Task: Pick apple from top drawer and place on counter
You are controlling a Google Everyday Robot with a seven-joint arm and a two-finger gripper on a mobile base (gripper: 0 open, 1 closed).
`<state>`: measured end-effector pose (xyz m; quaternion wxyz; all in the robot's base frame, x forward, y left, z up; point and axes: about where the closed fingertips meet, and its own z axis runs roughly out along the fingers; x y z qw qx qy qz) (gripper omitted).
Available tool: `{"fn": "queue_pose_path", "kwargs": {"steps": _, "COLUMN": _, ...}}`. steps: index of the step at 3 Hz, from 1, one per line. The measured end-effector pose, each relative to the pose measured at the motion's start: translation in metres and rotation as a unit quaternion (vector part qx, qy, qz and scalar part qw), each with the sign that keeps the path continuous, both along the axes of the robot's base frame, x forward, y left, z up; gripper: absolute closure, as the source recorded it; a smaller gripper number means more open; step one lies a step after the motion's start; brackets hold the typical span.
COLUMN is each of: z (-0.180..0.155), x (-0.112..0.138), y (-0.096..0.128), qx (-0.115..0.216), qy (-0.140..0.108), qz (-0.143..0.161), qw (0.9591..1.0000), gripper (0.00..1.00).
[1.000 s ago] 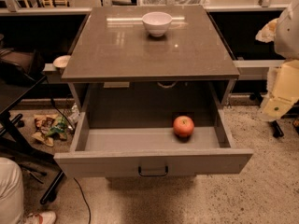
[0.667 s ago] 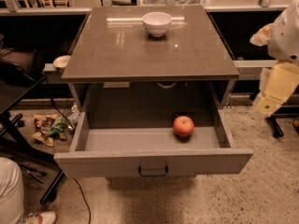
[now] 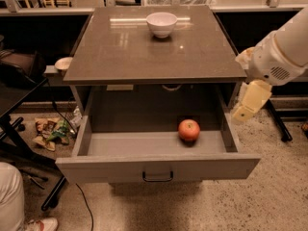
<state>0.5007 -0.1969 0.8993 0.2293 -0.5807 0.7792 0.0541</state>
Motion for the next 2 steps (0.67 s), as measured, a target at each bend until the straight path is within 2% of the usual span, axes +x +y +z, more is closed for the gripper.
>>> {"fn": "queue_pose_path", "kwargs": {"steps": 1, "z": -0.0369, "x": 0.0169, "y": 0.0207, "qx": 0.046, "qy": -0.007, "qz": -0.006, "qw": 0.9989, "gripper": 0.0}}
{"fn": "queue_pose_path", "kwargs": {"steps": 2, "z": -0.0356, "x": 0.0183, "y": 0.0207, "qx": 0.045, "qy": -0.01, "qz": -0.007, "qw": 0.9989, "gripper": 0.0}}
